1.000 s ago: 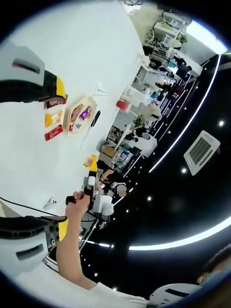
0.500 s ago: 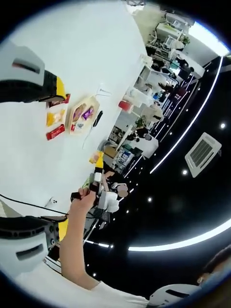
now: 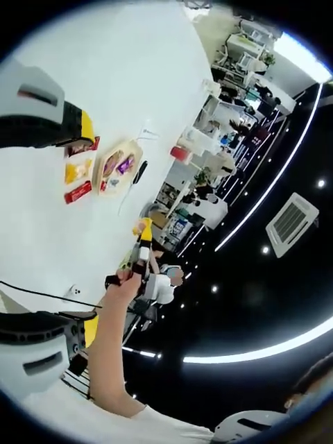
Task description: Place the target food into the container with the food tongs after gripping and lifting it, then release it inside without dropping or visibly crushing the food.
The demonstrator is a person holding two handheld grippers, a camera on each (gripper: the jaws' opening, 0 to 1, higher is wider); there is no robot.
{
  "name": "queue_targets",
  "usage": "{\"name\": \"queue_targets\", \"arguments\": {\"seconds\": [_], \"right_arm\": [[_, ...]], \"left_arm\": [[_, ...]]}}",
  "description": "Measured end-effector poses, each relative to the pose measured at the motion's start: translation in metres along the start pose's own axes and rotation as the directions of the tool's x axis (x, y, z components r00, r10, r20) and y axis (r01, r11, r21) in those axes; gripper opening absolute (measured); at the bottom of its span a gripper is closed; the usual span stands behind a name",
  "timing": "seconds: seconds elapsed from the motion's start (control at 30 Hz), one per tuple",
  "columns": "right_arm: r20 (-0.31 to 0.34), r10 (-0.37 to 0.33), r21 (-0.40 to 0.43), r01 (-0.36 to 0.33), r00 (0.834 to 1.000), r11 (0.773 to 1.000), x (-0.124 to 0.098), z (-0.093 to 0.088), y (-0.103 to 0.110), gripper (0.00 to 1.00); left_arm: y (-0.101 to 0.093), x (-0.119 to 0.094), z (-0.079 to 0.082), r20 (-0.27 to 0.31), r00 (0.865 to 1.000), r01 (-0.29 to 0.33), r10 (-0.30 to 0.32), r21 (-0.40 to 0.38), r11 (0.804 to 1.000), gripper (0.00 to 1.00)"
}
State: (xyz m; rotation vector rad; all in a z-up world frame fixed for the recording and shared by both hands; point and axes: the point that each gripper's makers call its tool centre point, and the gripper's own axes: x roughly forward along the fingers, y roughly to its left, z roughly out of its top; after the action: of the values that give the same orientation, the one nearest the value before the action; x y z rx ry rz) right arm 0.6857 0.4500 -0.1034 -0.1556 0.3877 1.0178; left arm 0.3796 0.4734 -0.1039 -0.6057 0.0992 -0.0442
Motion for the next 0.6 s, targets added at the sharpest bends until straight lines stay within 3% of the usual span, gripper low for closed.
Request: {"name": "queue_targets", "arguments": {"seconds": [0.6], "right_arm": [[0.008,0.008,0.002,-0.008,1.000,1.000,0.025,0.016,-0.009,0.23]], "left_arm": [[0.009,-0.002,0.001,-0.006,0.999,-0.035,0.035,0.003,0.999,0.99]]}}
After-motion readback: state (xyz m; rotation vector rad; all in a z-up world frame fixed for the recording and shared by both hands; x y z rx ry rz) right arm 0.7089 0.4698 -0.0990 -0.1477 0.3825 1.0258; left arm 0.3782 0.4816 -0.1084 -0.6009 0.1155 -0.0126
